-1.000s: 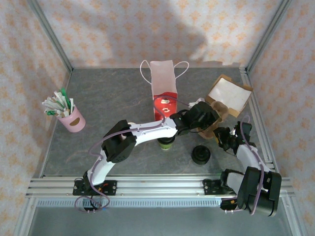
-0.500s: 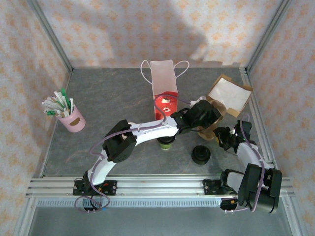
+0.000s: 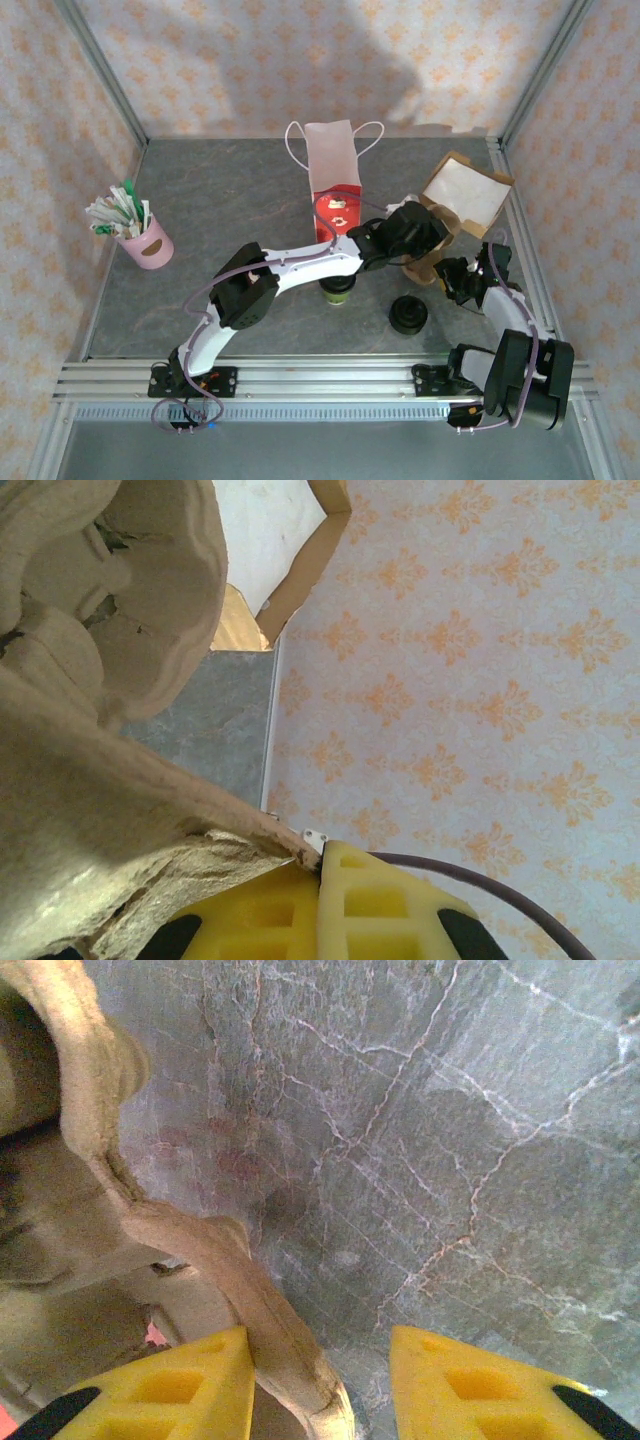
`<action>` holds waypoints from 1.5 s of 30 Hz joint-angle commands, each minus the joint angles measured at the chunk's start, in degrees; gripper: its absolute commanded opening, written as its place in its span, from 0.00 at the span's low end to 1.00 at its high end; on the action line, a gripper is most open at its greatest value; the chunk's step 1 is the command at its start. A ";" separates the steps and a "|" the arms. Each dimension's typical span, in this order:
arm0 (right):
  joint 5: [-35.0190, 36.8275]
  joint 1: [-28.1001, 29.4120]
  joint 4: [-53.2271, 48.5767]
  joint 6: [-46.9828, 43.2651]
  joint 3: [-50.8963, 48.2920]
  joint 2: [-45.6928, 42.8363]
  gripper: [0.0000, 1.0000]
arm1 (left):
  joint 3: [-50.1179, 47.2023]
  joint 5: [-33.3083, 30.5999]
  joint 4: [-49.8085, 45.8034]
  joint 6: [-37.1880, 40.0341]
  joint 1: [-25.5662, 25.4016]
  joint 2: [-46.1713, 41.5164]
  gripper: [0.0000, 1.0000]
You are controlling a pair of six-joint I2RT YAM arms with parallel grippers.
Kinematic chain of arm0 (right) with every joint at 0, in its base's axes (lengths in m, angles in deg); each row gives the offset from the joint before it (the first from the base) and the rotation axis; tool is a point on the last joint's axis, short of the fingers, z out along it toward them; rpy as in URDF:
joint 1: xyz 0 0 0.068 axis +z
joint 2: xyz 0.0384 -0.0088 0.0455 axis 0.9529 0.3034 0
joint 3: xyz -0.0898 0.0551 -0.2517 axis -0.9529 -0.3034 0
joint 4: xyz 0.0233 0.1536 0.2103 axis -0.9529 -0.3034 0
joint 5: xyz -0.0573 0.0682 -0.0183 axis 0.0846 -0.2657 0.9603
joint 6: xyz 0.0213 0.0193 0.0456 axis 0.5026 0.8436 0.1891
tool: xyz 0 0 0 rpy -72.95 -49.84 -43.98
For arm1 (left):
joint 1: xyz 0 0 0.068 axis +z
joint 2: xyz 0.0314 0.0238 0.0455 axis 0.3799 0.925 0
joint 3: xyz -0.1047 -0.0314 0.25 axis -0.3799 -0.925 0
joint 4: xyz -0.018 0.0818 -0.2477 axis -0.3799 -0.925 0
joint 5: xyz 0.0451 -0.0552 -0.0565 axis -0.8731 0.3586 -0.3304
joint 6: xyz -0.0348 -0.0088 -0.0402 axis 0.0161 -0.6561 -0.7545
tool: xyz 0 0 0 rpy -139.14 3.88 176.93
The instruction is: Pack the takeout coffee
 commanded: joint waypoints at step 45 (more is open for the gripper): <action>9.80 1.01 -10.51 -3.48 4.28 0.59 0.41 | 9.55 1.66 1.84 0.72 2.69 1.68 0.00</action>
